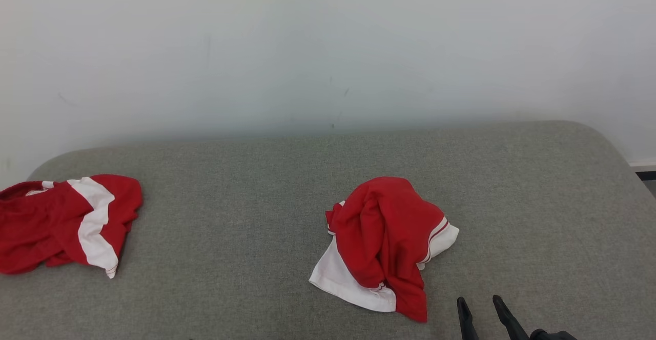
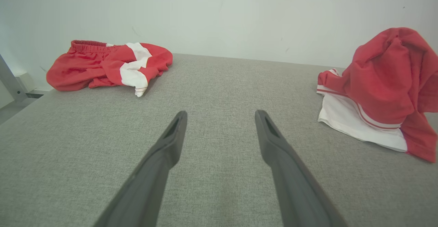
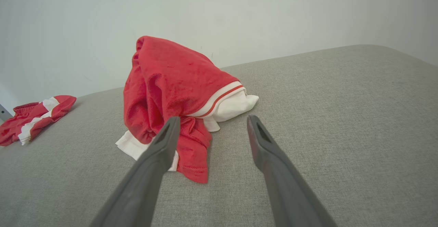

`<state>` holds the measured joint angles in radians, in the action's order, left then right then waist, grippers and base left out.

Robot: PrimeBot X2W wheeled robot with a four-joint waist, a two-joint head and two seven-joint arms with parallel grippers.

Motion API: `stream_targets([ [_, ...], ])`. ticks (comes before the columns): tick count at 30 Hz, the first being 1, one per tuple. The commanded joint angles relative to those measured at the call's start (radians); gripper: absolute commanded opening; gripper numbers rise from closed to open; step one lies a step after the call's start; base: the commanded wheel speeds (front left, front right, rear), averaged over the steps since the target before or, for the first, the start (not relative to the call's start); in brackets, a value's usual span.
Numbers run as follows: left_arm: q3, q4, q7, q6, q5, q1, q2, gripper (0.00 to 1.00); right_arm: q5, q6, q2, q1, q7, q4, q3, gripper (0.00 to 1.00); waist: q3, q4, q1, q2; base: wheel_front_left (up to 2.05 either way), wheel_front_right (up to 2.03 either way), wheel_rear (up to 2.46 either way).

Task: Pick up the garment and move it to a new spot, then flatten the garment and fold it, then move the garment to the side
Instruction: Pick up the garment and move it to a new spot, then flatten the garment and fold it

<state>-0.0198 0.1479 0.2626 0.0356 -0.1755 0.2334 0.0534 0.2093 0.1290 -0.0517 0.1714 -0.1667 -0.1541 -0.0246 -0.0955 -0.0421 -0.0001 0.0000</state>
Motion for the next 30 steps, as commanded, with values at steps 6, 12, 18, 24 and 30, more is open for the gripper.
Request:
stream_targets([
  [6, -0.001, 0.001, 0.003, -0.002, -0.010, -0.008, -0.003, 1.00, 0.008, 0.003, 0.003, -0.006, 0.001, 0.003, -0.010, 1.00, 0.005, -0.003, 0.0001, 0.0000, 0.00, 0.00, 0.00],
  [12, -0.006, 0.010, 0.003, -0.008, -0.030, -0.012, -0.004, 1.00, 0.009, 0.004, 0.003, -0.008, 0.004, 0.006, -0.012, 1.00, 0.010, -0.015, 0.0001, 0.0000, 0.00, 0.00, 0.00],
  [18, -0.031, 0.032, 0.003, -0.003, -0.040, -0.048, -0.004, 1.00, 0.013, 0.003, 0.003, -0.020, 0.003, 0.006, -0.024, 1.00, 0.019, -0.059, 0.0001, 0.0000, 0.00, 0.00, 0.00],
  [24, -0.077, 0.150, -0.046, 0.024, -0.054, -0.163, -0.004, 1.00, 0.009, 0.003, 0.002, -0.023, 0.010, 0.007, -0.042, 1.00, 0.033, -0.141, 0.0001, 0.0000, 0.00, 0.00, 0.00],
  [30, -0.091, 0.296, -0.154, 0.027, -0.076, -0.312, -0.001, 1.00, -0.003, 0.003, 0.002, -0.033, 0.022, 0.021, -0.050, 1.00, 0.061, -0.259, 0.0001, 0.0000, 0.00, 0.00, 0.00],
])
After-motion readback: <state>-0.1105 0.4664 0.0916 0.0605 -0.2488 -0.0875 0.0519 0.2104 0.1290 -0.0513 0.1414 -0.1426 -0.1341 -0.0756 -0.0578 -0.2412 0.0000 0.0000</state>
